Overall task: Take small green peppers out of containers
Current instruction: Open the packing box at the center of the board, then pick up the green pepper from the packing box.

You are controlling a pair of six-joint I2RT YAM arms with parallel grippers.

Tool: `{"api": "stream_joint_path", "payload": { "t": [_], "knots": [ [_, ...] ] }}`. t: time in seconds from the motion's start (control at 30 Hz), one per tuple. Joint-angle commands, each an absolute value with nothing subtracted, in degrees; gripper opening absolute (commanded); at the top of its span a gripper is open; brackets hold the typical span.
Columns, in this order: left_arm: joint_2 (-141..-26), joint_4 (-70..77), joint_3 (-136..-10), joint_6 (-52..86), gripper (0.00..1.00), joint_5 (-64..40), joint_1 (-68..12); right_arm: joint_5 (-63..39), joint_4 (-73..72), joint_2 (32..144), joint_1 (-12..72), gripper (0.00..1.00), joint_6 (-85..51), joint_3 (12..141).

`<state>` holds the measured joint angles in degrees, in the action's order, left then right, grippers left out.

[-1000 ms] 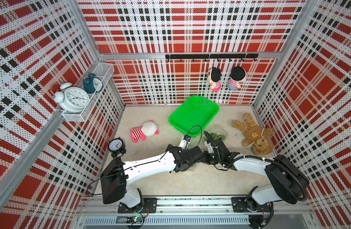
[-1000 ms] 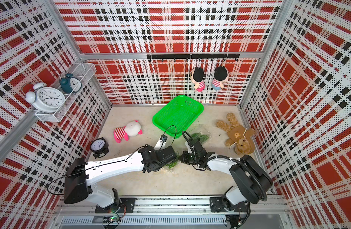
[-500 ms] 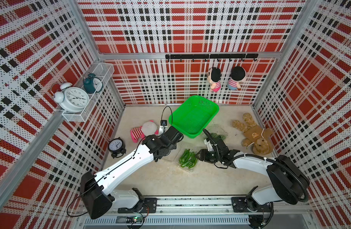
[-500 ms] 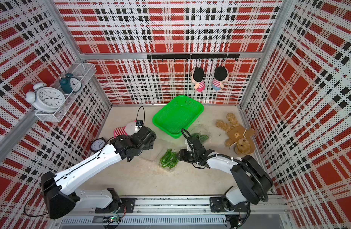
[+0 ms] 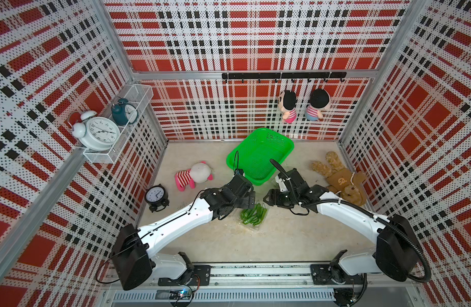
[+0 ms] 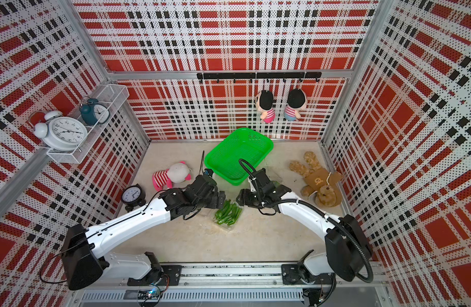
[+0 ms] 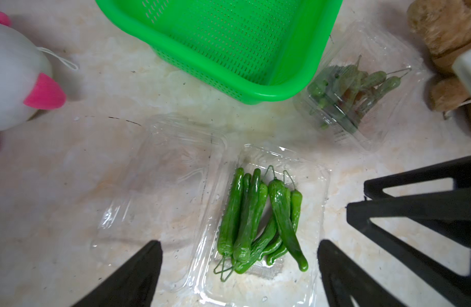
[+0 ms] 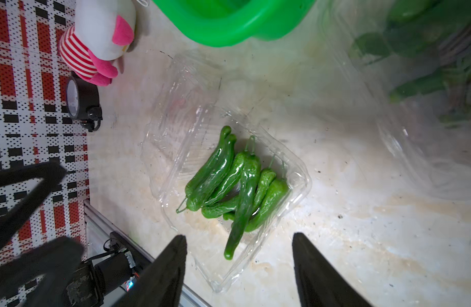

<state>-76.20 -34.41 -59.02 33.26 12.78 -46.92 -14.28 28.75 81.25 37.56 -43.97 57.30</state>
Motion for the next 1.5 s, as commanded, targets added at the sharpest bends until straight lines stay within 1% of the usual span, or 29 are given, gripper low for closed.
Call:
{"api": "stream_joint_path", "payload": {
  "t": [0.0,0.13,0.3,0.37,0.4,0.53,0.63,0.77,0.8,0.87,1.0,1.07,1.13,1.23,1.3,1.37,1.47],
  "knots": [
    [-74.09,-25.40,-55.04,35.49,0.91,4.79,-44.13,-14.27,37.49,85.18,38.33,0.67,-40.01,61.45],
    [-73.68,-23.44,-51.44,34.08,0.88,1.52,-44.01,-14.50,37.49,89.01,38.50,0.67,-39.66,63.95],
    [-75.13,-23.81,-48.03,31.40,0.84,-1.67,-46.08,-15.76,35.46,89.80,38.50,0.67,-40.88,63.81],
    [-76.16,-24.37,-46.93,30.65,0.80,-2.45,-46.56,-16.21,35.14,89.78,38.50,0.67,-41.00,63.51],
    [-76.59,-24.71,-46.67,30.39,0.78,-2.21,-46.82,-16.26,35.03,89.75,38.50,0.67,-40.93,63.33],
    [-78.72,-26.42,-46.55,29.76,0.75,1.77,-47.02,-15.91,34.89,89.36,38.52,0.67,-40.62,62.11],
    [-81.28,-27.04,-48.39,28.06,0.70,4.02,-47.09,-15.91,34.40,89.06,38.50,0.67,-40.68,61.03],
    [-85.40,-28.59,-51.71,24.86,0.69,6.51,-48.69,-15.82,33.75,88.76,38.50,0.67,-40.97,60.08],
    [-86.40,-28.97,-52.34,24.09,0.66,7.18,-49.18,-15.82,33.55,88.71,38.50,0.67,-41.05,59.88],
    [-88.27,-29.52,-53.41,22.93,0.64,7.84,-49.86,-15.73,33.34,88.72,38.50,0.67,-41.14,59.59],
    [-90.38,-29.62,-54.75,21.93,0.51,8.68,-50.26,-15.34,33.06,88.57,38.50,0.68,-41.52,58.91],
    [-91.11,-29.84,-55.18,21.58,0.48,9.01,-50.27,-15.04,32.79,88.36,38.50,0.68,-41.90,58.48],
    [-91.63,-30.01,-55.32,21.36,0.44,9.38,-50.36,-15.11,32.37,88.25,38.50,0.68,-42.23,58.10],
    [-92.07,-30.15,-55.31,21.36,0.42,9.76,-50.36,-15.07,32.17,88.40,38.50,0.68,-42.37,57.92],
    [-92.45,-30.15,-55.37,19.74,0.32,9.68,-50.36,-14.79,32.12,88.31,38.50,0.68,-42.45,57.92],
    [-92.64,-30.16,-55.71,19.35,0.27,9.33,-50.36,-14.64,31.94,88.16,38.50,0.68,-42.74,57.77],
    [-92.14,-30.79,-56.95,19.20,0.25,9.19,-50.62,-14.53,31.08,87.59,38.52,0.68,-43.40,57.02]
  ]
}}
